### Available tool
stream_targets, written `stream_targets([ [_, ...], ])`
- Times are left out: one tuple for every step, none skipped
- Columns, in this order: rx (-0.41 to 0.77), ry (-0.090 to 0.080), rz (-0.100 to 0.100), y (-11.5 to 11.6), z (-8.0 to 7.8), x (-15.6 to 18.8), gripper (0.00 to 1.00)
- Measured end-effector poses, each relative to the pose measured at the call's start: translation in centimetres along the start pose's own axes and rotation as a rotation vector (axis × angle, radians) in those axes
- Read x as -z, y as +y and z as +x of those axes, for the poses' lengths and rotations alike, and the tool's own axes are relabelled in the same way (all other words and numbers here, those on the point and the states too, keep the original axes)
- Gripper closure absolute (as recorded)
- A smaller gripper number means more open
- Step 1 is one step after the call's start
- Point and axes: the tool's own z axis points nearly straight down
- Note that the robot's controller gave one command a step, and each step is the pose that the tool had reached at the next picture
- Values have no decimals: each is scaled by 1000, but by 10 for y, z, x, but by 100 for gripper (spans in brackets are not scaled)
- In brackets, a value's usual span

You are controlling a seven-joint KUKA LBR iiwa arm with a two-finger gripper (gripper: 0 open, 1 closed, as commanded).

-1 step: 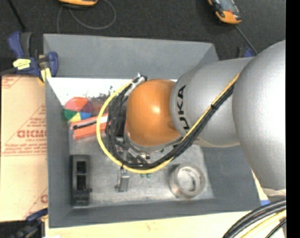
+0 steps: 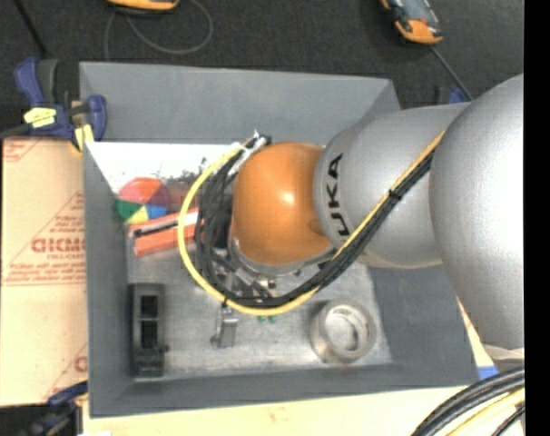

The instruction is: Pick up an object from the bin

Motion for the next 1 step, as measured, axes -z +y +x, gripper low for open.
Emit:
stream_targets([
  [54,1,0,-40,-44,13,0],
])
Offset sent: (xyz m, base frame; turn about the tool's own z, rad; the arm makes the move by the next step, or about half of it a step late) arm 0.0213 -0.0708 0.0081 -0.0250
